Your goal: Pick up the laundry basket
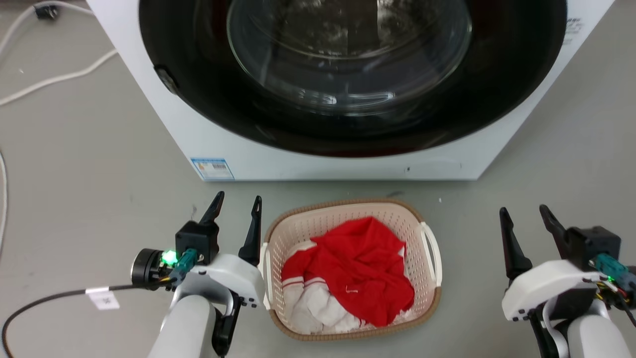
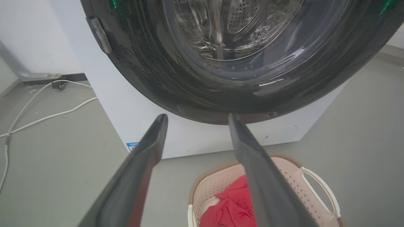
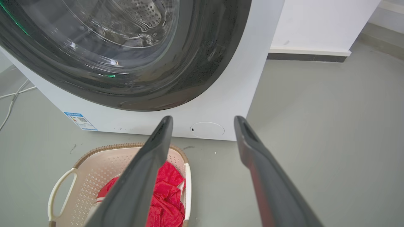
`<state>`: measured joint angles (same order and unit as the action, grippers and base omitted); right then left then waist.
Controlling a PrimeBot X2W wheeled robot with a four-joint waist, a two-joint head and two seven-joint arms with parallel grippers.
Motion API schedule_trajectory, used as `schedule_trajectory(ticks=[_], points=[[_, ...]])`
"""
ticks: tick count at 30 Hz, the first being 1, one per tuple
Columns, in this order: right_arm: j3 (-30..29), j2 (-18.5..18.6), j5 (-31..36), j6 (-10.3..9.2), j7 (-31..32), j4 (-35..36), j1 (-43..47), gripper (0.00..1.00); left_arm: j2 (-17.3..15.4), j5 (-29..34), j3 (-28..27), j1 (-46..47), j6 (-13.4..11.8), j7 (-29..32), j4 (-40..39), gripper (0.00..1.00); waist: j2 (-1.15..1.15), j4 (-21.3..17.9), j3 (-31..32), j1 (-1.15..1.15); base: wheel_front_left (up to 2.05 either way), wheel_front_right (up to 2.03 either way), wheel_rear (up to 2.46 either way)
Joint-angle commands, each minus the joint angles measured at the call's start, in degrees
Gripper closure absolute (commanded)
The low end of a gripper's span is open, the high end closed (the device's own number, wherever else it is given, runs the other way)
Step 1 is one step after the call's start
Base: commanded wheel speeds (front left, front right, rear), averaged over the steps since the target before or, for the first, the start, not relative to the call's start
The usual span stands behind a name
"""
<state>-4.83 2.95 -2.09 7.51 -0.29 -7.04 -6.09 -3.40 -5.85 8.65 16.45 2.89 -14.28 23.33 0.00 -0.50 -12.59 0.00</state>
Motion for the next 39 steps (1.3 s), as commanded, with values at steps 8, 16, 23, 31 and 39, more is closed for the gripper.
schedule_trajectory(ticks=[8,16,23,31,39], points=[[2.79,0.19,-0.48,-0.04,0.82,-11.89,-9.14,0.00,-0.96,-2.62,0.38,9.25,2.49,3.84,13.18,0.00,0.00,-1.47,-11.37,0.00,0.00,0.00,0.00],[6.82,1.78,-2.83,-0.04,1.17,-25.58,-18.07,0.00,-1.75,-5.63,2.05,16.27,4.19,6.84,25.60,0.00,0.00,-1.98,-18.03,0.00,0.00,0.00,0.00],[10.71,2.47,-4.53,-0.04,1.54,-37.44,-26.14,0.00,-2.55,-9.57,5.51,22.20,4.57,9.93,34.01,0.00,0.00,-2.72,-22.87,0.00,0.00,0.00,0.00],[15.18,2.12,-7.85,-0.04,3.44,-49.73,-35.20,0.00,-5.02,-18.10,12.10,26.95,4.55,15.43,37.75,0.00,0.00,-3.66,-27.75,0.00,0.00,0.00,0.00],[19.28,1.25,-11.01,-0.04,3.82,-57.14,-42.86,0.00,-9.04,-25.94,17.81,30.56,4.55,21.36,37.69,0.00,0.00,-4.39,-31.97,0.00,0.00,0.00,0.00]])
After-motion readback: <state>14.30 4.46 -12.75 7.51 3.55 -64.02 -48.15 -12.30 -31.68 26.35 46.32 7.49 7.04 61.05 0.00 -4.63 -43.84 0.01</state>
